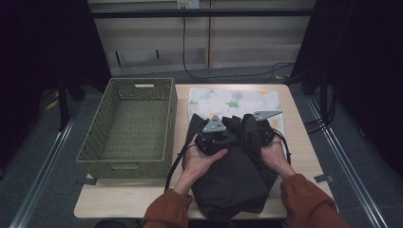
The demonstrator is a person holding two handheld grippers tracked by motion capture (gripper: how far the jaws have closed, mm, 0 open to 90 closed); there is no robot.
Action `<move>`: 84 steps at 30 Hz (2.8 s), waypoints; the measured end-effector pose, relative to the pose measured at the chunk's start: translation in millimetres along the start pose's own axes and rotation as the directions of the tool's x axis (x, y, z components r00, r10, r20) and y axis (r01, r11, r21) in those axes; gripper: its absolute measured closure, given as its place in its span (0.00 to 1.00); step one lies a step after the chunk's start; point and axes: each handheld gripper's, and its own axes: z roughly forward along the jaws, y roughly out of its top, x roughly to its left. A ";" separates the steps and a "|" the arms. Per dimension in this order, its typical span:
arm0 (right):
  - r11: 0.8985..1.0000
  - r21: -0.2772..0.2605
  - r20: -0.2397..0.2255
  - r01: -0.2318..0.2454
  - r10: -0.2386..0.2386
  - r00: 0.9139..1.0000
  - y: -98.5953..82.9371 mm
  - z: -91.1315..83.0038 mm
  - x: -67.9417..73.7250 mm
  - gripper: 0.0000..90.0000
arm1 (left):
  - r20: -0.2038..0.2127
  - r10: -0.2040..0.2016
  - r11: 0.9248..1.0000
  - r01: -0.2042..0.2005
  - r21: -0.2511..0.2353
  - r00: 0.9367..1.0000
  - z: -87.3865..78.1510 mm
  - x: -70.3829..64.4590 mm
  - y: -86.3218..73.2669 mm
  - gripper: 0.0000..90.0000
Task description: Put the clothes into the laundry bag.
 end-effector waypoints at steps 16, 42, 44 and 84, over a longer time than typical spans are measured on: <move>1.000 -0.013 -0.012 0.001 -0.002 1.000 2.3 0.2 2.7 1.00 | 0.045 0.004 0.995 0.001 -0.103 0.999 -19.5 -4.6 4.7 0.61; 0.999 -0.026 -0.003 -0.033 0.033 0.999 0.3 -1.9 -2.2 1.00 | 0.061 0.042 0.997 -0.038 -0.066 0.997 -3.2 -25.3 7.8 0.96; 0.999 -0.033 0.001 -0.025 0.025 1.000 2.3 -2.6 -0.8 1.00 | 0.090 0.052 0.998 -0.050 -0.023 0.995 9.2 -26.4 0.1 0.96; 0.997 -0.078 0.014 -0.028 0.029 0.999 9.5 -16.7 -1.4 1.00 | -0.018 -0.258 0.954 0.258 0.155 0.966 20.9 56.7 -63.2 0.33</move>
